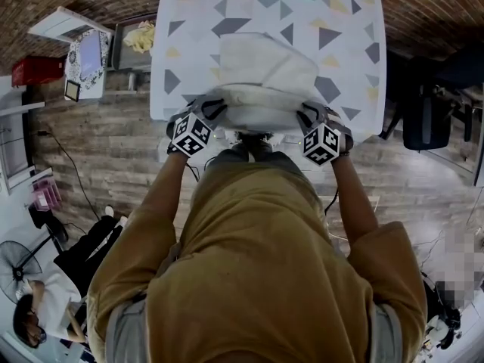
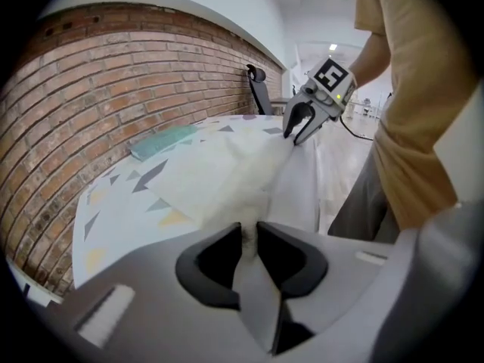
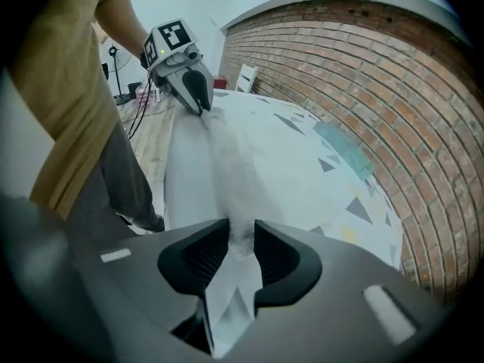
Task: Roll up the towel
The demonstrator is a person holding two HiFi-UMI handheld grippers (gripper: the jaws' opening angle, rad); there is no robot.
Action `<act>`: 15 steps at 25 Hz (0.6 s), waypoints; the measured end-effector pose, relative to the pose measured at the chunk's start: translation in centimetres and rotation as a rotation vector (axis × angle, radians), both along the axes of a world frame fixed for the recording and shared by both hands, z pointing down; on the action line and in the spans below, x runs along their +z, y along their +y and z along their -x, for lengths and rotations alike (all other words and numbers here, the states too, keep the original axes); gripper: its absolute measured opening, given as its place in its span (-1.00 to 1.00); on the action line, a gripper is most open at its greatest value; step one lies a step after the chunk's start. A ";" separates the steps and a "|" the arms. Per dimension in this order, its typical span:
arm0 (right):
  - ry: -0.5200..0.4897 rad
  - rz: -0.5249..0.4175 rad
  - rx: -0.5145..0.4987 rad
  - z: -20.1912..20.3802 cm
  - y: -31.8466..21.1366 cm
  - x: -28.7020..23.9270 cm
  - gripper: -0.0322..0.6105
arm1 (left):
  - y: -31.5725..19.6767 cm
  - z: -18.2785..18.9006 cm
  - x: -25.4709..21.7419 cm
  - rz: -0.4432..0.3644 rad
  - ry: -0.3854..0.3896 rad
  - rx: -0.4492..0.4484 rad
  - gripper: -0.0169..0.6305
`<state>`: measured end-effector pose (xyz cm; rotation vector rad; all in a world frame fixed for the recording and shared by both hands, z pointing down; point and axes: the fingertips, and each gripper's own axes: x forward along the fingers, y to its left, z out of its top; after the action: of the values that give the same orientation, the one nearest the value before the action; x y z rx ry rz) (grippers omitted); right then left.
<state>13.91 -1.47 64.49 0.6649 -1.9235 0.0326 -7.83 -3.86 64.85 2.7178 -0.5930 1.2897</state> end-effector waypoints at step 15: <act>-0.169 0.116 0.077 -0.7 -2.5 -4.0 -0.77 | -3.2 0.1 -4.4 0.209 0.286 -0.068 -0.69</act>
<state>14.57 -3.96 60.50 0.6758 -2.0396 0.2544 -7.88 -7.08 60.43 2.6146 -0.4853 0.8695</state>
